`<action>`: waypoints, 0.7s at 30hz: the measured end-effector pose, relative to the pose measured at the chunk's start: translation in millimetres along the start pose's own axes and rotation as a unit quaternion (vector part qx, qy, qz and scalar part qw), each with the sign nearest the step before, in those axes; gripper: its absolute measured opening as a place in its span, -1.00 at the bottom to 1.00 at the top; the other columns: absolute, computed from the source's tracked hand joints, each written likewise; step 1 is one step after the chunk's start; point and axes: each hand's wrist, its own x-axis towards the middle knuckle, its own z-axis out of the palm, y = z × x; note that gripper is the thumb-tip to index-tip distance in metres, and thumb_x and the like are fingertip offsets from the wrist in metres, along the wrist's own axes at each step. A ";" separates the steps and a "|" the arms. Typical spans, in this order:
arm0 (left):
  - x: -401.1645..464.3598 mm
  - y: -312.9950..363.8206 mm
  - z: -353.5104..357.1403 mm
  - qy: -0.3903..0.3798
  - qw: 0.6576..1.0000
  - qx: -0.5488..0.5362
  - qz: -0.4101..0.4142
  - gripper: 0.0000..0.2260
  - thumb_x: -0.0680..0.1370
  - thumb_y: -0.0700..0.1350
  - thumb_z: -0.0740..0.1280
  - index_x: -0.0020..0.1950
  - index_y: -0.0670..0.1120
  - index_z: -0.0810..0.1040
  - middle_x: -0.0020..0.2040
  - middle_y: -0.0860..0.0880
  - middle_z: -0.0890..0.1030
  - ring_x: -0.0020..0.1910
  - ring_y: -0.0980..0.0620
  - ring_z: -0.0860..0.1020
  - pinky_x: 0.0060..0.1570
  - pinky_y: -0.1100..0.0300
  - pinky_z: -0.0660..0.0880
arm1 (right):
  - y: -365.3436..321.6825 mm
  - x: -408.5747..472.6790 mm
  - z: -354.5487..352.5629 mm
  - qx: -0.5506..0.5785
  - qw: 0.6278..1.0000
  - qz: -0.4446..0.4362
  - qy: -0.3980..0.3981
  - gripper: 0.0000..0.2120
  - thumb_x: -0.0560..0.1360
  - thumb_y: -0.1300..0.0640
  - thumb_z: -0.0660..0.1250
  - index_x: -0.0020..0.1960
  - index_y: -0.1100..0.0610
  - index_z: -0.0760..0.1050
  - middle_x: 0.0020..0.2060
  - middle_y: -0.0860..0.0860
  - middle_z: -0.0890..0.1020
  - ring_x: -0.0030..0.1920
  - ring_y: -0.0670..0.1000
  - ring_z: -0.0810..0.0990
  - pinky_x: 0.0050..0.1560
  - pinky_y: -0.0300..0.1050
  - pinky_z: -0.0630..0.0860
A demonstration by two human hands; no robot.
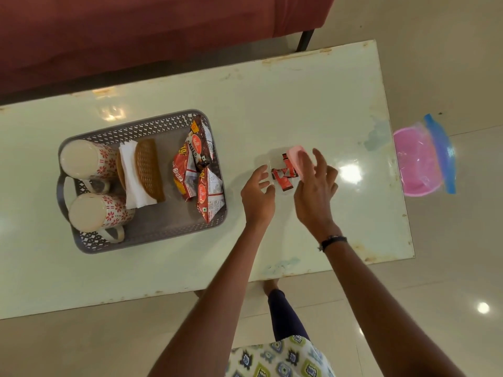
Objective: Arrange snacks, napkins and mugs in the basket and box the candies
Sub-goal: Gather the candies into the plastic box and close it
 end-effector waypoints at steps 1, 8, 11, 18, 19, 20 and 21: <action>0.7 0.2 0.4 0.001 1.000 -0.001 -0.001 -0.61 0.51 -0.33 0.28 0.33 -0.10 0.44 0.22 -0.14 0.57 0.10 -0.04 0.58 0.12 0.02 0.57 | -1.5 -3.1 5.9 -0.005 0.999 0.013 -0.031 -0.37 0.44 0.43 0.11 0.47 0.12 0.15 0.49 0.19 0.13 0.37 0.25 0.20 0.21 0.18 0.32; 5.4 -5.3 -0.9 -0.002 1.000 -0.014 0.005 -0.62 0.50 -0.29 0.34 0.30 -0.08 0.48 0.15 -0.12 0.61 0.05 -0.03 0.60 0.07 0.00 0.60 | -12.5 4.6 26.4 0.014 0.994 0.087 -0.073 -0.37 0.57 -0.23 -0.04 0.52 0.03 -0.09 0.54 0.12 -0.10 0.40 0.22 0.15 0.31 0.23 0.20; 5.0 -6.4 -0.9 0.005 1.000 -0.022 0.009 -0.66 0.51 -0.26 0.34 0.28 -0.09 0.51 0.13 -0.08 0.63 -0.06 0.13 0.58 0.02 0.23 0.59 | -17.8 1.6 32.6 -0.036 0.995 0.080 -0.055 -0.34 0.56 -0.27 -0.06 0.52 0.04 -0.10 0.54 0.12 -0.12 0.31 0.20 0.22 0.20 0.17 0.25; 4.6 -9.1 -4.1 0.004 0.997 -0.075 -0.028 -0.71 0.54 -0.21 0.30 0.26 -0.08 0.54 0.03 0.05 0.61 -0.10 0.21 0.56 -0.14 0.55 0.49 | -27.5 0.3 44.6 -0.090 0.990 0.101 -0.031 -0.32 0.56 -0.26 -0.05 0.53 0.09 -0.10 0.54 0.16 -0.11 0.33 0.21 0.26 0.18 0.10 0.29; 4.8 -9.4 -4.8 0.002 0.996 -0.081 -0.034 -0.71 0.54 -0.20 0.30 0.26 -0.08 0.54 0.04 0.05 0.61 -0.10 0.23 0.56 -0.12 0.51 0.51 | -28.5 0.4 45.3 -0.092 0.990 0.099 -0.031 -0.33 0.57 -0.25 -0.05 0.53 0.09 -0.10 0.54 0.16 -0.10 0.34 0.21 0.26 0.19 0.10 0.29; 5.1 -9.9 -5.3 0.001 0.995 -0.086 -0.040 -0.72 0.54 -0.20 0.30 0.26 -0.08 0.54 0.06 0.04 0.62 -0.08 0.21 0.57 -0.06 0.45 0.53 | -29.0 0.0 46.4 -0.094 0.990 0.095 -0.033 -0.33 0.57 -0.25 -0.05 0.53 0.09 -0.09 0.54 0.16 -0.09 0.35 0.21 0.25 0.20 0.10 0.29; 5.7 -10.9 -5.7 0.000 0.995 -0.091 -0.047 -0.72 0.54 -0.20 0.30 0.25 -0.07 0.54 0.09 0.02 0.63 -0.03 0.18 0.58 0.02 0.35 0.55 | -29.3 -0.7 47.3 -0.096 0.991 0.090 -0.037 -0.35 0.58 -0.23 -0.04 0.53 0.09 -0.08 0.54 0.16 -0.08 0.37 0.21 0.25 0.22 0.11 0.30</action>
